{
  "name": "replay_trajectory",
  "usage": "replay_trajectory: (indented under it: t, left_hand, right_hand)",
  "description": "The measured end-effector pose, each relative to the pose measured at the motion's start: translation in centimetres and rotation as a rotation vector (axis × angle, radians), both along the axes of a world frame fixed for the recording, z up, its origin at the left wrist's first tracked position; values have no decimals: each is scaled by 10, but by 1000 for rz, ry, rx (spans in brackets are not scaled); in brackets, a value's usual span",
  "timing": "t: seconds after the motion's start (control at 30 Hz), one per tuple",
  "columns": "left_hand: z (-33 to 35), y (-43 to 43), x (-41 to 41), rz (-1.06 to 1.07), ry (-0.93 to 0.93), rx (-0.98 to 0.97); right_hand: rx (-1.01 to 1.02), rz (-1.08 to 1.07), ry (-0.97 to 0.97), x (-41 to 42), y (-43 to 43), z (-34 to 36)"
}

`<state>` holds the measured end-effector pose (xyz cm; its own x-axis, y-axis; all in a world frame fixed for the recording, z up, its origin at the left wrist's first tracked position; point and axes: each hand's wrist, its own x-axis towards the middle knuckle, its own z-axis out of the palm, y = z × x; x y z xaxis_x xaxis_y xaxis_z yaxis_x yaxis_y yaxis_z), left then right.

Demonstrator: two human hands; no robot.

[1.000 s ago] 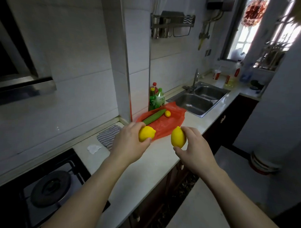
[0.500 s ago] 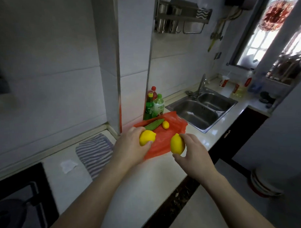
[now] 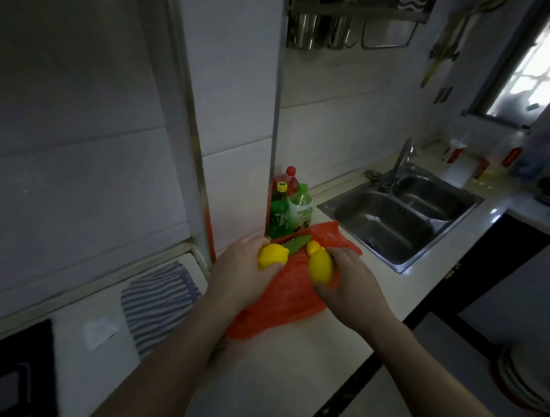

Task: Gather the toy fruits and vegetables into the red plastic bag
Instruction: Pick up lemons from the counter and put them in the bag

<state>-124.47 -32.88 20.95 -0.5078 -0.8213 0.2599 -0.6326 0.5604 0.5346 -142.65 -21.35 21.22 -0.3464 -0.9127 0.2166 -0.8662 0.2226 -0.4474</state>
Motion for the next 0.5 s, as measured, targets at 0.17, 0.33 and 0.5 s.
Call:
replay_trajectory:
  t: [0.17, 0.33, 0.5]
  left_hand:
    - [-28, -25, -49, 104, -72, 66]
    - [-54, -47, -104, 227, -148, 160]
    - [-83, -62, -142, 313, -160, 255]
  right_hand:
    - [31, 62, -87, -55, -42, -31]
    - [70, 174, -117, -115, -85, -59]
    - [137, 265, -152, -152, -119, -90]
